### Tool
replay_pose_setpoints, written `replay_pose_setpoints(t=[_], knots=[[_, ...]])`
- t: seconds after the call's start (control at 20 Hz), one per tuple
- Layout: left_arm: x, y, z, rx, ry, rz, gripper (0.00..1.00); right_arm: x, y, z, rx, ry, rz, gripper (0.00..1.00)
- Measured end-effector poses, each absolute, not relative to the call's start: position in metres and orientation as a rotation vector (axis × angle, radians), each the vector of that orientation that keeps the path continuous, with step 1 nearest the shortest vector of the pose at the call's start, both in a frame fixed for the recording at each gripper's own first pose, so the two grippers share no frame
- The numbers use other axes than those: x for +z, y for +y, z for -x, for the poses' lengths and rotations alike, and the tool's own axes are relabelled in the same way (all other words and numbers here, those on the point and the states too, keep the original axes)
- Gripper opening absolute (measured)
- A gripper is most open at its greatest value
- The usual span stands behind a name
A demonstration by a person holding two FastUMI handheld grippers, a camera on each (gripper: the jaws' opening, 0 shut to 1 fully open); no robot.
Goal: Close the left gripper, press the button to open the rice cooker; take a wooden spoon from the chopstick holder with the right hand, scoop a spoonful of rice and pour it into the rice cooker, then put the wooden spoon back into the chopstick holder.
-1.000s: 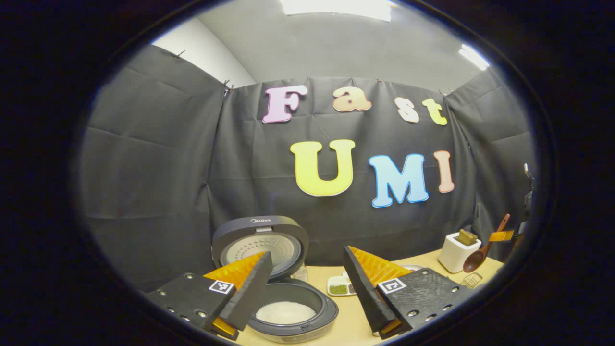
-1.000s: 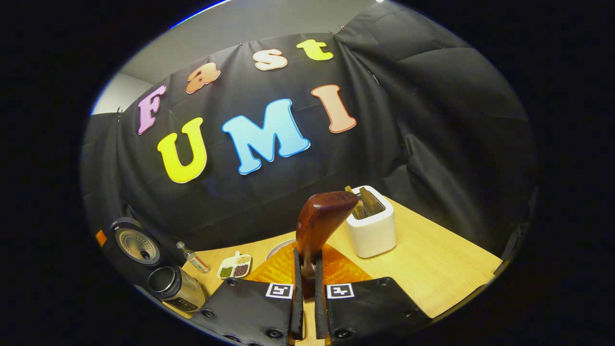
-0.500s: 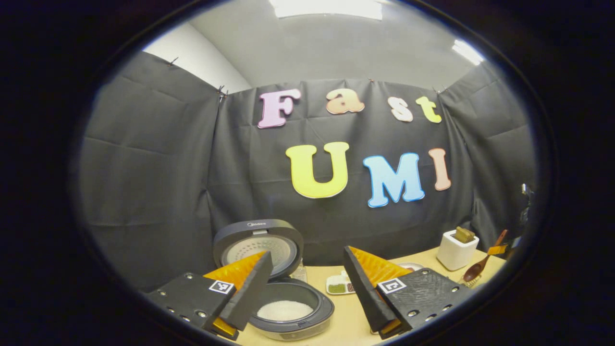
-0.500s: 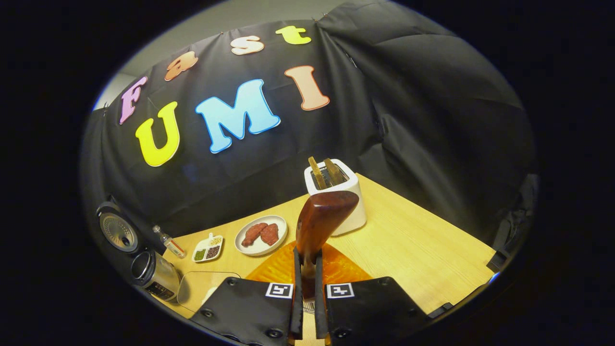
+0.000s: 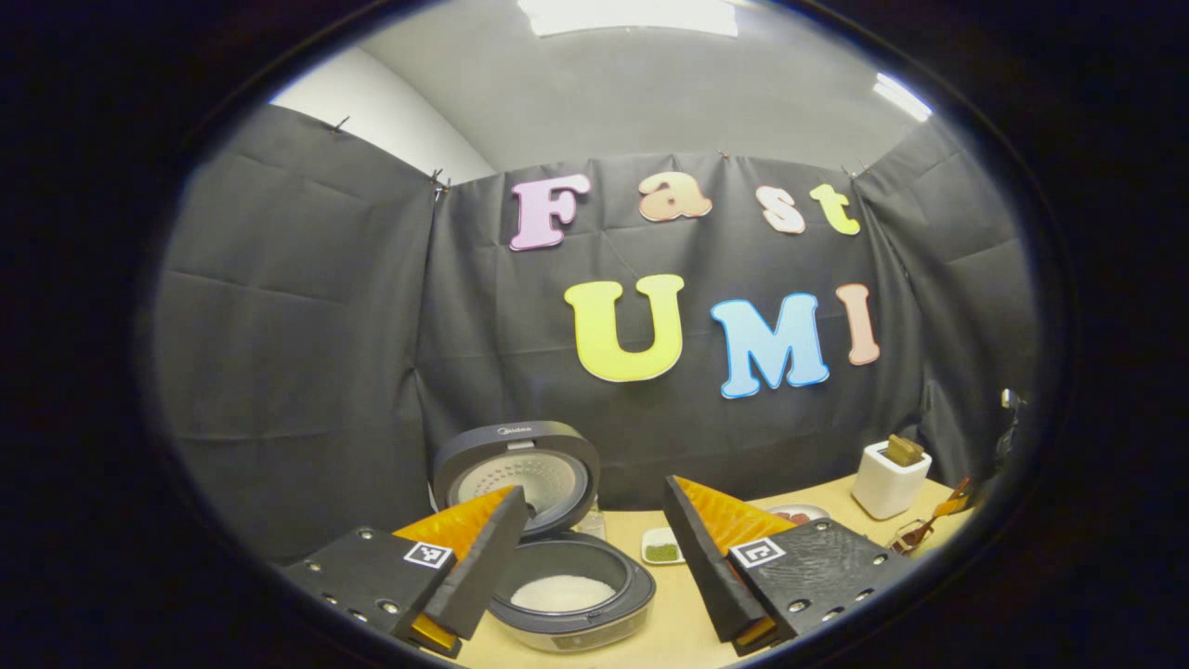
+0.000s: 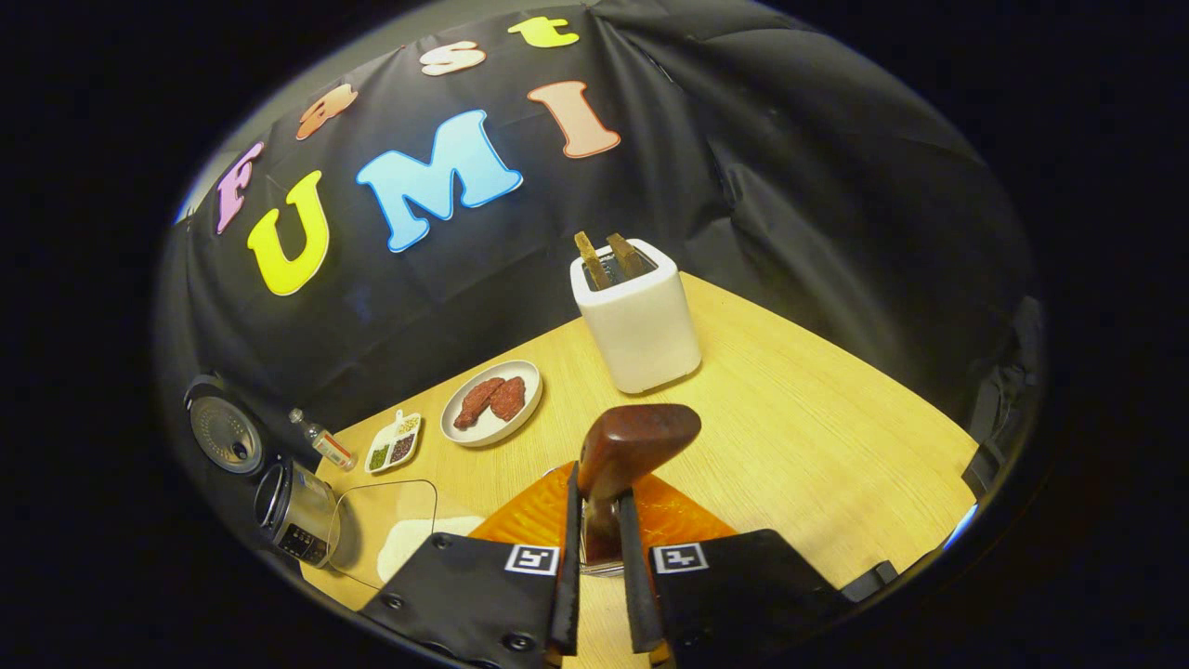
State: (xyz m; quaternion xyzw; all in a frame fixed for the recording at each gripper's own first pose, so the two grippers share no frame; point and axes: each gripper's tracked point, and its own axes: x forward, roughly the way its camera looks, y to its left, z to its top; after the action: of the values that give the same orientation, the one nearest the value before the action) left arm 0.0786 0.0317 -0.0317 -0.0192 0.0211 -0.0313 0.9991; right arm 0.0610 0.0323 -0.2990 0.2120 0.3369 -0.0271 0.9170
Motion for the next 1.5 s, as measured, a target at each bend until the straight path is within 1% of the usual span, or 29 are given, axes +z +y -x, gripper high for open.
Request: replay_pose_setpoints(t=[0.05,0.1,0.2,0.3,0.4,0.5,0.7,0.85,1.2,1.5], knots=[[-0.03,0.031,-0.078,-0.062,0.042,0.038,0.9,-0.296,0.03,-0.061,-0.051,0.686,-0.429,0.22],[-0.032,0.03,-0.079,-0.062,0.042,0.041,0.9,-0.292,0.026,-0.06,-0.051,0.676,-0.417,0.51],[-0.03,0.027,-0.078,-0.064,0.042,0.05,0.9,-0.285,0.01,-0.059,-0.083,0.648,-0.371,0.77],[-0.03,0.025,-0.08,-0.066,0.04,0.06,0.91,-0.273,-0.013,-0.057,-0.136,0.615,-0.303,0.98],[-0.028,0.022,-0.084,-0.068,0.039,0.061,0.9,-0.25,-0.03,-0.058,-0.171,0.559,-0.239,0.98],[-0.024,0.021,-0.089,-0.067,0.034,0.057,0.9,-0.224,-0.039,-0.06,-0.18,0.51,-0.181,0.98],[-0.014,0.02,-0.105,-0.069,0.018,0.078,0.91,-0.169,-0.037,-0.066,-0.148,0.423,-0.096,0.98],[-0.008,0.027,-0.12,-0.063,0.012,0.079,0.9,-0.132,-0.019,-0.07,-0.094,0.371,-0.094,0.98],[0.004,0.052,-0.158,-0.034,0.004,0.071,0.9,-0.07,0.038,-0.073,0.017,0.282,-0.069,0.98],[0.011,0.092,-0.208,0.009,0.006,0.076,0.91,-0.049,0.083,-0.077,0.055,0.231,-0.061,0.98]])
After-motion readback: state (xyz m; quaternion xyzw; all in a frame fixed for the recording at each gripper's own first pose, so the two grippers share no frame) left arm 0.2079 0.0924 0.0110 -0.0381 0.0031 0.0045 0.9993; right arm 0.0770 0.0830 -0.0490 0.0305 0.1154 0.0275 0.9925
